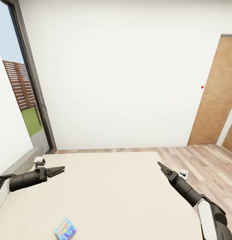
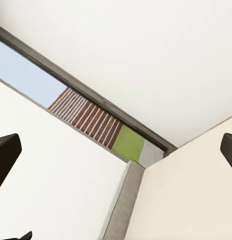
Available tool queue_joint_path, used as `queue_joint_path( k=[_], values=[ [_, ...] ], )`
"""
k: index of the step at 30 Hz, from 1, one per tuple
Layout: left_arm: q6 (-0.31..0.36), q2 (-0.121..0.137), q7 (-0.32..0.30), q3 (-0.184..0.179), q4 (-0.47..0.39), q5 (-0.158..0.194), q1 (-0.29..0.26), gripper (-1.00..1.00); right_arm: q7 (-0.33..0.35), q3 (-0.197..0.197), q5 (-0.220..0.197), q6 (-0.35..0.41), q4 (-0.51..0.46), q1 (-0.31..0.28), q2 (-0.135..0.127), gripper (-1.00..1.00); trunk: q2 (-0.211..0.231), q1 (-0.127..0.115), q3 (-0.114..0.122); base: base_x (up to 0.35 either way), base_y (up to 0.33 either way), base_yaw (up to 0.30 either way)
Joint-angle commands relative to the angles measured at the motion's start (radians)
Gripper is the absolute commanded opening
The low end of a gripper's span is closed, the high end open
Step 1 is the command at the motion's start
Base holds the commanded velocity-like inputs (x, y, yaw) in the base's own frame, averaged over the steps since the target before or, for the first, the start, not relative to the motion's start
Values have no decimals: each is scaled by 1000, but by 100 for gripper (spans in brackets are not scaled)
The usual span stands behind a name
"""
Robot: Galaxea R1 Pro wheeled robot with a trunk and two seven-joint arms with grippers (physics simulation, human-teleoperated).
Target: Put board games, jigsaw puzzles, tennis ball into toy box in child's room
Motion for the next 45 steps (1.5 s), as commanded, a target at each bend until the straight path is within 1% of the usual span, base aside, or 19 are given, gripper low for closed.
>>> queue_joint_path(
  k=[1,10,20,25,28,31,32,34,35,37,40,41,43,44,45],
  values=[
    [7,0,-2,0,1,2,0,100,2,-2,-2,6,0,-1,1,100,-1,0,0,0,196,0],
    [6,0,0,0,1,1,0,100,2,-2,-3,6,0,-1,1,100,-1,0,0,0,144,0],
    [5,-1,6,0,1,-5,0,100,2,-2,-2,6,0,-1,1,100,-1,0,0,0,19,0],
    [3,-3,15,-7,2,-9,0,100,1,-1,1,5,-1,-1,1,100,-1,0,0,0,3,0],
    [3,-7,33,-10,2,-18,0,100,-1,2,9,3,-3,-1,1,100,-1,0,0,0,0,0],
    [3,-17,71,-17,2,-33,-1,100,-8,4,13,2,-7,-1,1,100,-1,0,0,0,0,0],
    [3,-32,112,-22,2,-46,-2,100,-17,5,15,3,-10,-1,1,100,-1,0,0,0,0,0],
    [3,-55,169,-27,4,-61,-4,100,-32,6,16,5,-13,-1,1,100,-1,0,0,0,0,0],
    [2,-87,244,-30,7,-79,-7,100,-51,7,17,9,-16,-1,1,100,-1,0,0,0,0,0],
    [1,-124,335,-32,16,-103,-10,100,-78,8,17,11,-18,-1,1,100,-1,0,0,0,0,0],
    [-15,-184,501,-34,51,-146,-20,100,-127,14,18,14,-26,-1,2,100,-1,0,0,0,0,0],
    [-43,-224,620,-35,90,-173,-35,100,-165,29,18,17,-37,-1,2,100,-1,0,0,0,0,0],
    [-86,-260,741,-35,142,-193,-60,100,-207,58,18,19,-52,-1,2,100,-1,0,0,0,0,0],
    [-142,-290,858,-35,211,-206,-92,100,-256,100,19,22,-70,-1,1,100,-1,0,0,0,0,0],
    [-170,-301,913,-35,249,-211,-109,100,-283,124,19,23,-79,-1,1,100,-1,0,0,0,0,0]
  ],
)
